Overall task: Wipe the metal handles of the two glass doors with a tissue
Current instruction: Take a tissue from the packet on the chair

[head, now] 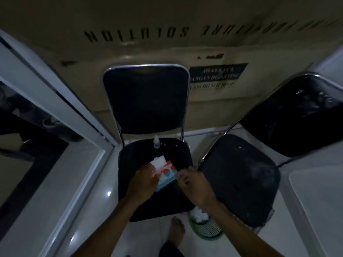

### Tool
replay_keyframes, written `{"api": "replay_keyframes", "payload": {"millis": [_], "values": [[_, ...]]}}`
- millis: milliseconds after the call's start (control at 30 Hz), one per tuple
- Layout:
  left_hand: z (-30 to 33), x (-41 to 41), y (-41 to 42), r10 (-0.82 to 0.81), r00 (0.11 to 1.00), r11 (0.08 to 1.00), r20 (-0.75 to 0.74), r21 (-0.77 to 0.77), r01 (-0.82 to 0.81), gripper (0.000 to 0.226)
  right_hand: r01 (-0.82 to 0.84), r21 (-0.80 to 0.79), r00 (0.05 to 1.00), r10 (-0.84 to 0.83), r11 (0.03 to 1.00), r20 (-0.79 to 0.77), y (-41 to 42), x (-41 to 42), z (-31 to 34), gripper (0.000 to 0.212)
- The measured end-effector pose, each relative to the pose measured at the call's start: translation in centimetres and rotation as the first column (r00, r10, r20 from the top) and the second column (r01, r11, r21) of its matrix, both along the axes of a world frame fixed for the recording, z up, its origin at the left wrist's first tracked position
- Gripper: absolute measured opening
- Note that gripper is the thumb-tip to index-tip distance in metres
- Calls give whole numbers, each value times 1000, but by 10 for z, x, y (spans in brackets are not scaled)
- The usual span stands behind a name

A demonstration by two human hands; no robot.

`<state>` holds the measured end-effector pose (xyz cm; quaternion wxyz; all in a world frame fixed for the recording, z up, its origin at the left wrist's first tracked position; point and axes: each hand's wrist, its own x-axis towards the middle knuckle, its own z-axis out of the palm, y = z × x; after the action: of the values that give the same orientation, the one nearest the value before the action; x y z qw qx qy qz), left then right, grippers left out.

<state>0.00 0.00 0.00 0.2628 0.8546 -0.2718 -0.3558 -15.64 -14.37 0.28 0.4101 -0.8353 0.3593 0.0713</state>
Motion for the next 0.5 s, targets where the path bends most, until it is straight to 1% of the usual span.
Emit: {"api": "replay_keyframes", "payload": {"millis": [67, 100, 133, 167, 233, 267, 333, 400, 500], "values": [[-34, -5, -4, 97, 994, 995, -57, 27, -96, 28, -3, -15, 999, 3, 1000, -39, -4, 10, -37, 30], [-45, -7, -5, 121, 990, 993, -66, 26, -119, 30, -18, -4, 998, 18, 1000, -61, -4, 14, -47, 27], [-66, -9, -7, 149, 986, 988, -77, 50, -146, 33, -44, 35, 995, 47, 998, -86, -4, 20, -69, 22], [-83, -11, -10, 174, 981, 983, -91, 72, -168, 39, -72, 25, 994, 74, 997, -75, -4, 26, -85, 21], [-112, -11, -17, 198, 976, 976, -93, 113, -187, 57, -119, 10, 991, 120, 993, -65, -6, 35, -111, 27], [-115, -12, -20, 215, 971, 971, -100, 131, -202, 65, -137, 10, 989, 137, 991, -56, -6, 39, -115, 28], [-129, -14, -29, 266, 961, 951, -78, 184, -248, 71, -194, -11, 979, 192, 981, -71, -8, 48, -135, 25], [-135, -15, -40, 284, 959, 935, 0, 224, -276, 68, -257, -28, 963, 254, 966, -84, -8, 56, -151, 19], [-140, -14, -47, 301, 950, 909, 86, 276, -313, 44, -309, -38, 947, 304, 950, -102, -7, 65, -169, 30]]}}
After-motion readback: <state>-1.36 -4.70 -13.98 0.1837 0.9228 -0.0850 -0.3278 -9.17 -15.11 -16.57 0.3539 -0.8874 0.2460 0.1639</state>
